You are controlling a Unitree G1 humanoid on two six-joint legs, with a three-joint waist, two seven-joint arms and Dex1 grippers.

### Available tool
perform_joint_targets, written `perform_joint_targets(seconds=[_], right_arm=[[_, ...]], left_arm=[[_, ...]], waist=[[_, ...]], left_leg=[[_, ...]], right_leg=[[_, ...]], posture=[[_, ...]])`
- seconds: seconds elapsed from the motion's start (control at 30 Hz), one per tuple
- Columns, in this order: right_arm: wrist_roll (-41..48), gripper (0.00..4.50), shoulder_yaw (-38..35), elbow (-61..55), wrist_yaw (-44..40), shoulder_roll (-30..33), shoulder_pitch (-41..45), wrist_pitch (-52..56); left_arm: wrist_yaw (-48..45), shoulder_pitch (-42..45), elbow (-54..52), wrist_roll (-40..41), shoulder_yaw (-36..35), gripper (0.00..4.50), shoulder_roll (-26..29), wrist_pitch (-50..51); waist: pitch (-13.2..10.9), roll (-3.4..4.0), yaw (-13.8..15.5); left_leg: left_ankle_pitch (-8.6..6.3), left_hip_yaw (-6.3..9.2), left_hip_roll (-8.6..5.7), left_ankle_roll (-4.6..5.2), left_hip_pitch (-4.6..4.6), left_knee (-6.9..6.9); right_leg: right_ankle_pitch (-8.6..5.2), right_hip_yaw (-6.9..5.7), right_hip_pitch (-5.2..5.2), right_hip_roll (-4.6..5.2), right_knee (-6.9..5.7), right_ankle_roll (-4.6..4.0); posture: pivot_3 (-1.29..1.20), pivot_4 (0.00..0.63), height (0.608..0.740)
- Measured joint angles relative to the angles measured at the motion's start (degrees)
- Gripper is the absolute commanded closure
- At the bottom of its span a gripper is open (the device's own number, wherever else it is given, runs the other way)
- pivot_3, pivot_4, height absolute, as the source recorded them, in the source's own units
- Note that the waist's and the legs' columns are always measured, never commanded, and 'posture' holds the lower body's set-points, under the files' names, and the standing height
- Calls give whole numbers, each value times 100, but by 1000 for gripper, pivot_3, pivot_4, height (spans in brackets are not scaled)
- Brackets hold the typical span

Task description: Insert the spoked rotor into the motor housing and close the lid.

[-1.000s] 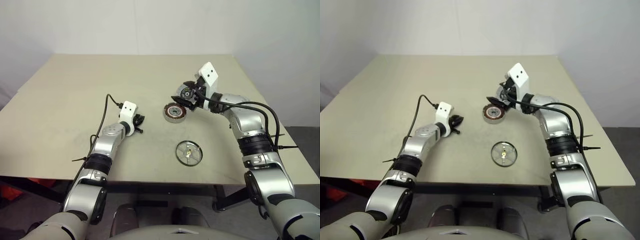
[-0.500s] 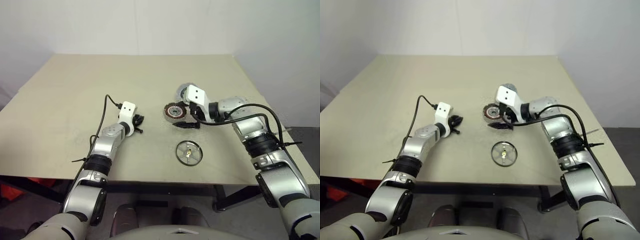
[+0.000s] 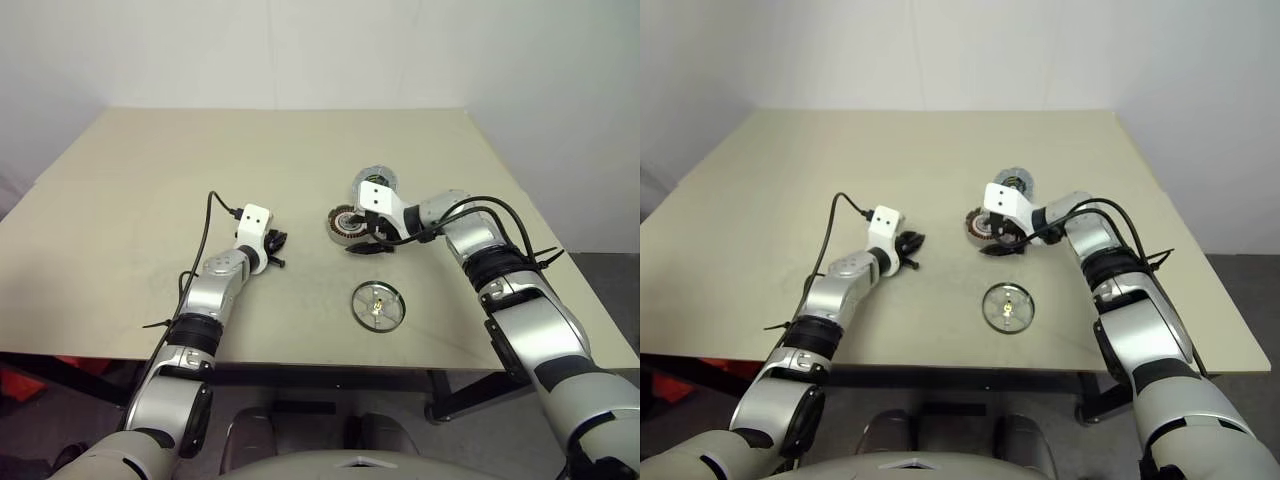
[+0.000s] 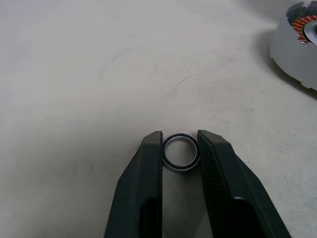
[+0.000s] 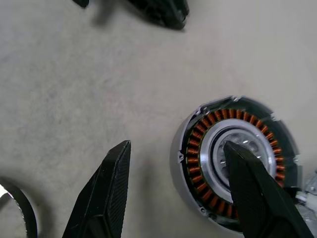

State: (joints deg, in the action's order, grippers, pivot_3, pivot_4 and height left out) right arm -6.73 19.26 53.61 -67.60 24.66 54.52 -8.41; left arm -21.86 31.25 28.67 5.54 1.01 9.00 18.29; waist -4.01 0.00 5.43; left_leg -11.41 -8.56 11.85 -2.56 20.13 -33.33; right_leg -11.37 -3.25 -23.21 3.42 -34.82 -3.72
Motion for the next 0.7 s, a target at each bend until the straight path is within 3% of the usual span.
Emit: perform_joint_targets(seconds=[0.17, 0.23, 0.5, 0.7], right_arm=[[-218, 1230, 0, 443, 27, -57, 152, -234], [-274, 1570, 0, 540, 33, -86, 171, -310], [-438, 4313, -6, 672, 121, -146, 271, -460], [-698, 4313, 68, 874, 129, -130, 454, -672]], left_arm=[[11, -6, -7, 5, 0, 3781, -2, 0], [16, -6, -7, 6, 0, 3781, -2, 0], [24, -8, -7, 13, 0, 3781, -4, 0], [62, -8, -7, 14, 0, 3781, -26, 0]], waist=[[0, 0, -1], [0, 0, -1], [0, 1, 0], [0, 1, 1]], left_leg=[[0, 0, 1, 2, -1, -1], [1, 0, 1, 2, -1, -1], [6, 0, 1, 11, -2, -2], [5, 0, 1, 9, -2, -4]], right_leg=[[0, 0, 0, 1, 0, 0], [0, 0, 0, 0, -1, 0], [0, 0, 0, 1, -3, -1], [0, 0, 0, 3, -3, -1]], posture=[[0, 0, 740], [0, 0, 740], [0, 0, 740], [0, 0, 740]])
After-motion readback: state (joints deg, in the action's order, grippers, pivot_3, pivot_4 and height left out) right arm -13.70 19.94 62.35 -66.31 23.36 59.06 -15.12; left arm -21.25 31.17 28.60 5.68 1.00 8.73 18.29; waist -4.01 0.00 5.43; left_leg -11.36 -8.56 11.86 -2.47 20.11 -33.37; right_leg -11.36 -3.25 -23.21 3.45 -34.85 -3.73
